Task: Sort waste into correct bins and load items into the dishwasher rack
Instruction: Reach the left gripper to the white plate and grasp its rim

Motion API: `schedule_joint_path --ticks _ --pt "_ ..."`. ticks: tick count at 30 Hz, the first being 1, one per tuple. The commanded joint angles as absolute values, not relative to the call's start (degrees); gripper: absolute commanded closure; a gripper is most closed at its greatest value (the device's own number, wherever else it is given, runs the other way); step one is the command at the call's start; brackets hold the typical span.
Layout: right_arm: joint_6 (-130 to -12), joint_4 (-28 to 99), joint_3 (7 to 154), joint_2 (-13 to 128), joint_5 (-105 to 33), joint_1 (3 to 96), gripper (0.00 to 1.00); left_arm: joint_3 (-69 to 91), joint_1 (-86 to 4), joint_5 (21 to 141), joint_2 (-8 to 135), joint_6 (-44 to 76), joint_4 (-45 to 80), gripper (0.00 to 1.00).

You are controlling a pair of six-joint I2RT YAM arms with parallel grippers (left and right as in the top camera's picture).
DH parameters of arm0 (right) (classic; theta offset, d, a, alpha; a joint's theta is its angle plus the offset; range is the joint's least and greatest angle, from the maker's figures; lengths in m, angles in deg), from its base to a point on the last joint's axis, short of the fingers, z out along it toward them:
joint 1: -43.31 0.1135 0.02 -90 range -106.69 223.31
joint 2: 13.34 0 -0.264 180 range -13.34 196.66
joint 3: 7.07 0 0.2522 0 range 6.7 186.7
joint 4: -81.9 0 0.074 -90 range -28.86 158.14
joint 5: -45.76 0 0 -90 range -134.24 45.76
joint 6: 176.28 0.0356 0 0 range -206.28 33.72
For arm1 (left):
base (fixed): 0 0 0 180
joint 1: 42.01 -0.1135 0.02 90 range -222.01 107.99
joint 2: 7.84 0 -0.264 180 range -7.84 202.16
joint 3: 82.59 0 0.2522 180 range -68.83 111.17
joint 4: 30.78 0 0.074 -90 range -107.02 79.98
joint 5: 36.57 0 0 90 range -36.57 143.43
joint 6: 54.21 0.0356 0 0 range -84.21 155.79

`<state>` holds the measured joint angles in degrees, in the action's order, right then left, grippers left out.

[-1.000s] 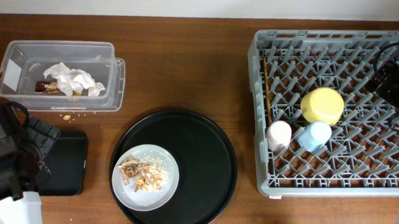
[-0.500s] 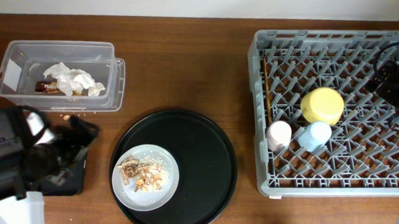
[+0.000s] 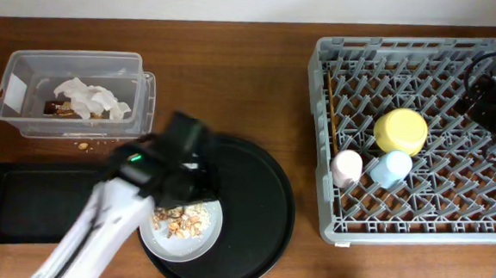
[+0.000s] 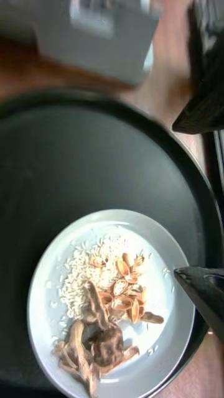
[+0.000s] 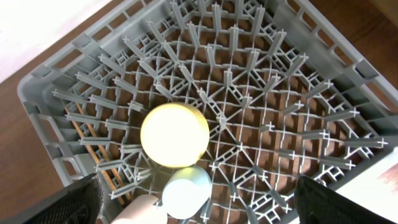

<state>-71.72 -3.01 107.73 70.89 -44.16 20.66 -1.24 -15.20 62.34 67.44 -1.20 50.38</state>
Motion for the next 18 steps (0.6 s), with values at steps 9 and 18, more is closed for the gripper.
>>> schedule_joint_path --ticks 9,18 --pt "-71.63 -3.01 107.97 71.04 -44.51 20.42 0.01 -1.28 -0.23 51.19 97.61 -16.53 43.10 0.41" --pt "-71.63 -3.01 107.97 71.04 -44.49 20.42 0.01 -1.61 0.23 47.54 100.58 -19.94 42.29 0.52"
